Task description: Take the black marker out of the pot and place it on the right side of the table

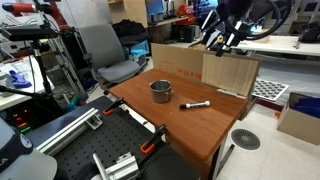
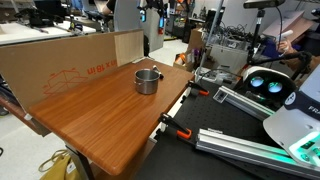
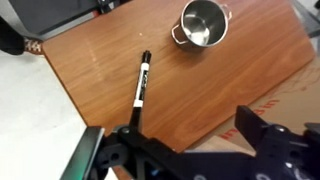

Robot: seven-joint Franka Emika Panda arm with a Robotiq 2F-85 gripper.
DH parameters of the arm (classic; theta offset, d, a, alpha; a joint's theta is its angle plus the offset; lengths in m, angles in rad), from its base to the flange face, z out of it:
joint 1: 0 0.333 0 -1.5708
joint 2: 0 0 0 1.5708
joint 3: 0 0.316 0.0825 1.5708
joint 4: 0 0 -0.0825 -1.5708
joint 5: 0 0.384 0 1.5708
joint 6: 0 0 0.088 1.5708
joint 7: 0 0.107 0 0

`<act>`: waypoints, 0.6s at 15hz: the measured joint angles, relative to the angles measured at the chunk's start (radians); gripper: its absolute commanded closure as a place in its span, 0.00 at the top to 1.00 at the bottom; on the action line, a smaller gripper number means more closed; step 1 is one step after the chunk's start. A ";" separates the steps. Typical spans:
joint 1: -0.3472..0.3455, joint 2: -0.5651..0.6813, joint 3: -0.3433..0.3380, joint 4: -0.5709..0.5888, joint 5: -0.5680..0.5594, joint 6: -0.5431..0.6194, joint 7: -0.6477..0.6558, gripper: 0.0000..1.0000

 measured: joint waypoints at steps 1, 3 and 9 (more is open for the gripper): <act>0.006 -0.047 0.005 -0.061 -0.002 0.000 -0.018 1.00; 0.017 -0.107 0.010 -0.149 -0.005 0.008 -0.035 1.00; 0.018 -0.118 0.009 -0.177 -0.006 0.034 -0.047 1.00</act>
